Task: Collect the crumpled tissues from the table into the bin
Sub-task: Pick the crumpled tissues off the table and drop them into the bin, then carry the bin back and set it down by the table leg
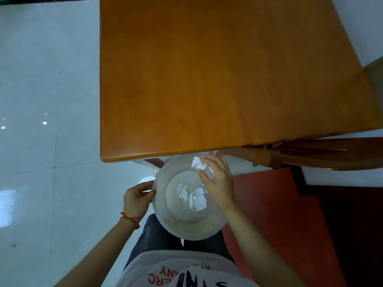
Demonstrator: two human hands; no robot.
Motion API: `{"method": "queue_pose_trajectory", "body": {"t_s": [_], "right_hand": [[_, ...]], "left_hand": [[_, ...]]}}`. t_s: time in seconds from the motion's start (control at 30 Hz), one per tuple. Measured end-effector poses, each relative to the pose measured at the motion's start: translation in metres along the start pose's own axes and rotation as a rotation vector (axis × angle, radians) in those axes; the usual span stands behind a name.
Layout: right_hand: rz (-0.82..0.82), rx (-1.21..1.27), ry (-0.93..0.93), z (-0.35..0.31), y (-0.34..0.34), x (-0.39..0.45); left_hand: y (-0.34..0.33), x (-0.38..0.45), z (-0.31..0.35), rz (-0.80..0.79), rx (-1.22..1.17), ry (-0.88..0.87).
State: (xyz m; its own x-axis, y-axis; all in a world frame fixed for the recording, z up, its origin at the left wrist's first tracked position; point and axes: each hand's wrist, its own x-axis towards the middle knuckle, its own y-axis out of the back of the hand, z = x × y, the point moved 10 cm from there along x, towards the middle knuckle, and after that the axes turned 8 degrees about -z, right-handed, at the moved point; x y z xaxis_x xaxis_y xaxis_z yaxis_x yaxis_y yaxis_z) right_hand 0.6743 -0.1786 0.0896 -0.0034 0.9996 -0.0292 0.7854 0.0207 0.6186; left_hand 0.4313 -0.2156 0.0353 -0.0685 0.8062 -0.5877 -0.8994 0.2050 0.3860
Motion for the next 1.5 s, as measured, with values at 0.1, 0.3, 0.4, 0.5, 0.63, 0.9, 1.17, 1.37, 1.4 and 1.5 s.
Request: {"method": "queue_pose_trajectory", "body": {"t_s": [0.1, 0.3, 0.4, 0.5, 0.63, 0.9, 1.17, 1.37, 1.4, 1.5], "right_hand": [[-0.111, -0.066, -0.022, 0.010, -0.014, -0.016], [-0.023, -0.209, -0.028, 0.019, 0.012, -0.035], [0.040, -0.186, -0.138, 0.035, 0.032, -0.051], [0.025, -0.076, -0.327, 0.064, 0.037, -0.071], [-0.085, 0.227, -0.593, 0.102, 0.017, -0.096], [-0.237, 0.245, -0.523, 0.062, -0.027, -0.103], [-0.265, 0.232, -0.525, 0.003, -0.112, -0.110], [-0.203, 0.275, -0.534, -0.067, -0.205, -0.106], [-0.191, 0.272, -0.525, -0.079, -0.219, -0.102], [-0.172, 0.275, -0.518, -0.110, -0.256, -0.089]], "left_hand": [[-0.002, -0.001, 0.000, -0.005, -0.012, -0.008], [-0.002, -0.010, -0.005, 0.019, -0.035, -0.026], [0.000, -0.016, -0.010, 0.043, -0.040, -0.039], [0.003, -0.024, -0.017, 0.071, -0.072, -0.033], [0.008, -0.035, -0.034, 0.104, -0.096, -0.028], [0.051, -0.056, -0.084, 0.128, -0.133, 0.023], [0.140, -0.049, -0.132, 0.104, -0.147, 0.049], [0.249, -0.032, -0.169, 0.083, -0.109, 0.051], [0.267, -0.030, -0.173, 0.086, -0.105, 0.051], [0.316, -0.024, -0.180, 0.106, -0.083, 0.037]]}}
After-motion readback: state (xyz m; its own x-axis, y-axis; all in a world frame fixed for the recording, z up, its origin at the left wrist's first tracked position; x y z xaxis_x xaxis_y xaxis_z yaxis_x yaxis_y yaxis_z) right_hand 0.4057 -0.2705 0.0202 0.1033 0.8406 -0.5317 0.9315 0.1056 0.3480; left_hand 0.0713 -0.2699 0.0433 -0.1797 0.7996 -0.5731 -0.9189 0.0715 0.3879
